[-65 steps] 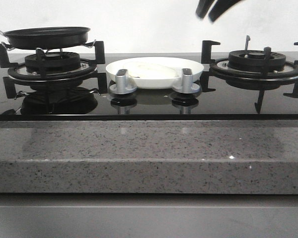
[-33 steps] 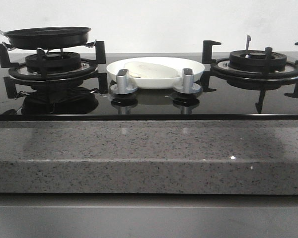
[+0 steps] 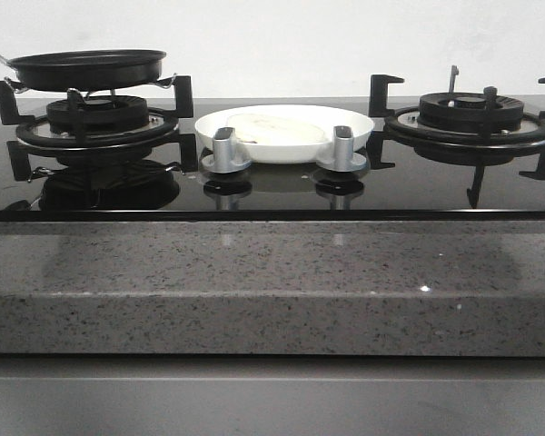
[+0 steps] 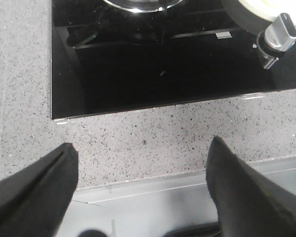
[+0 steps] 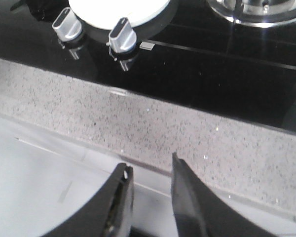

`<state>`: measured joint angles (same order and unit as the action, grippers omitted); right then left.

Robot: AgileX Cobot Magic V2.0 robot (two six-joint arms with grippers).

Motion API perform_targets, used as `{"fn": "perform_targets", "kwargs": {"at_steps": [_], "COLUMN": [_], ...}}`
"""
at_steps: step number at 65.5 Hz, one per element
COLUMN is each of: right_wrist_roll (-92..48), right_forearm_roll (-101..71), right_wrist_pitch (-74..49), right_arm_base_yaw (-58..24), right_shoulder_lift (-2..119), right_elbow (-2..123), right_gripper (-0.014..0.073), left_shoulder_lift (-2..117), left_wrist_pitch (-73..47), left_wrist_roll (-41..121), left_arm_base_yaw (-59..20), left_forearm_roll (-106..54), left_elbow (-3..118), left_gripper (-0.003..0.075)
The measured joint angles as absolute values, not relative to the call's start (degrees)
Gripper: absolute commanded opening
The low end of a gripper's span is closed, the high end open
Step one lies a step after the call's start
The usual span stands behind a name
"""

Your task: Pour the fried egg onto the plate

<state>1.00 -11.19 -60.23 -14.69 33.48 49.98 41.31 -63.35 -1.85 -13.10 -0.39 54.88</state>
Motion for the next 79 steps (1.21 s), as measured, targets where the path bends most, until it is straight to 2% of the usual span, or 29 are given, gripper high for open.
{"fn": "perform_targets", "kwargs": {"at_steps": [4, 8, 25, 33, 79], "right_wrist_roll": [1.0, 1.1, 0.9, 0.9, 0.8], "right_forearm_roll": [-11.2, -11.2, -11.1, -11.1, -11.1], "right_wrist_pitch": [-61.4, -62.2, -62.6, -62.6, -62.7], "right_arm_base_yaw": [-14.7, -14.7, -14.7, -14.7, -14.7], "right_shoulder_lift": [33.2, 33.2, 33.2, 33.2, 33.2], "right_elbow": [49.9, 49.9, 49.9, 49.9, 49.9], "right_gripper": [0.0238, 0.0215, -0.0104, -0.0106, -0.0106], "left_shoulder_lift": [41.3, 41.3, 41.3, 41.3, 40.2], "left_wrist_pitch": [-62.9, -62.8, -62.6, -62.6, -61.5], "left_wrist_roll": [-1.9, -1.9, -1.9, -1.9, -1.9], "left_arm_base_yaw": [-13.1, -13.1, -13.1, -13.1, -13.1], "left_forearm_roll": [-0.4, -0.4, -0.4, -0.4, -0.9], "left_elbow": [54.9, 54.9, 54.9, 54.9, 53.6], "left_gripper": [0.0521, 0.0475, 0.0120, -0.0015, -0.0020]}}
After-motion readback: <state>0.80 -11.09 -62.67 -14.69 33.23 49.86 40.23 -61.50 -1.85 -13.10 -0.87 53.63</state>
